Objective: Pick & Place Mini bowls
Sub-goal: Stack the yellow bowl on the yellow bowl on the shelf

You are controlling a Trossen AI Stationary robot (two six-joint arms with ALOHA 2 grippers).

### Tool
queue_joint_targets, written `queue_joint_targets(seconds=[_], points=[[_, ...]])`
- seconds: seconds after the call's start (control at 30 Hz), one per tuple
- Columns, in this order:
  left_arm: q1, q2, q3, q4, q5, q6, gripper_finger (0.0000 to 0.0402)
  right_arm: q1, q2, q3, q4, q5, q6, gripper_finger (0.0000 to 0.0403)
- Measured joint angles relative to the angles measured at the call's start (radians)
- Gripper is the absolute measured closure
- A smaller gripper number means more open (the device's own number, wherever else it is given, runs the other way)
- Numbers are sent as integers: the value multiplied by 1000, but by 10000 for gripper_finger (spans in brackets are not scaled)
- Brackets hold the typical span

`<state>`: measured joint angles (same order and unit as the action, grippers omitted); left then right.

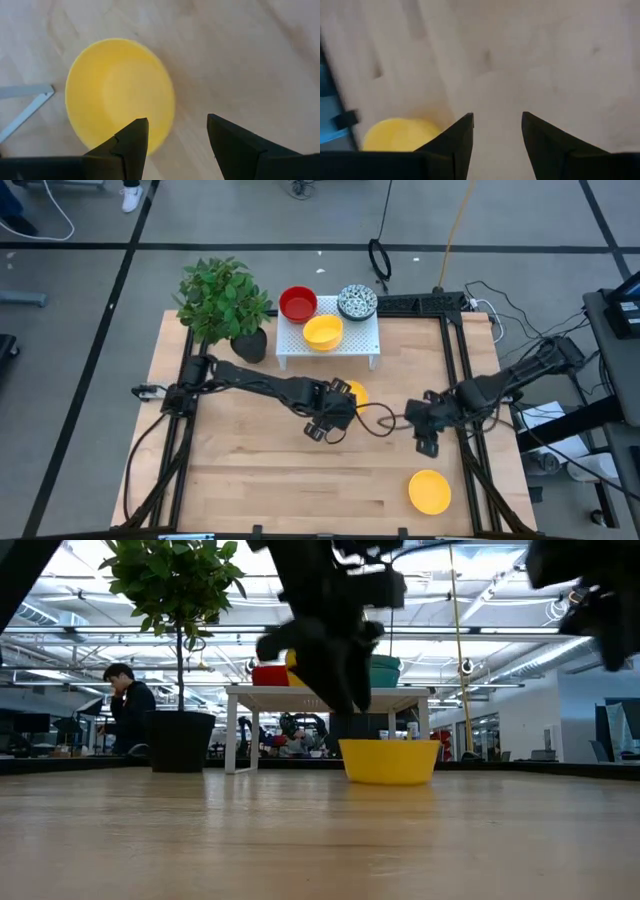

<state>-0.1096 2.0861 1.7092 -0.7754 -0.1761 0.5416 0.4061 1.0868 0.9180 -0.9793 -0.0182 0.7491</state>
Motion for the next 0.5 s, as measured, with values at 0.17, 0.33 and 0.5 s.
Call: queue_joint_targets(seconds=[0.17,0.33,0.5], points=[[28,64,0,69,-7,19,195,110,-1,0,12,-13,121,250],[45,115,0,66,0,0,196,183,-1,0,20,-11,200,250],[44,130,0,62,-7,5,244,231,0,0,27,-11,263,250]])
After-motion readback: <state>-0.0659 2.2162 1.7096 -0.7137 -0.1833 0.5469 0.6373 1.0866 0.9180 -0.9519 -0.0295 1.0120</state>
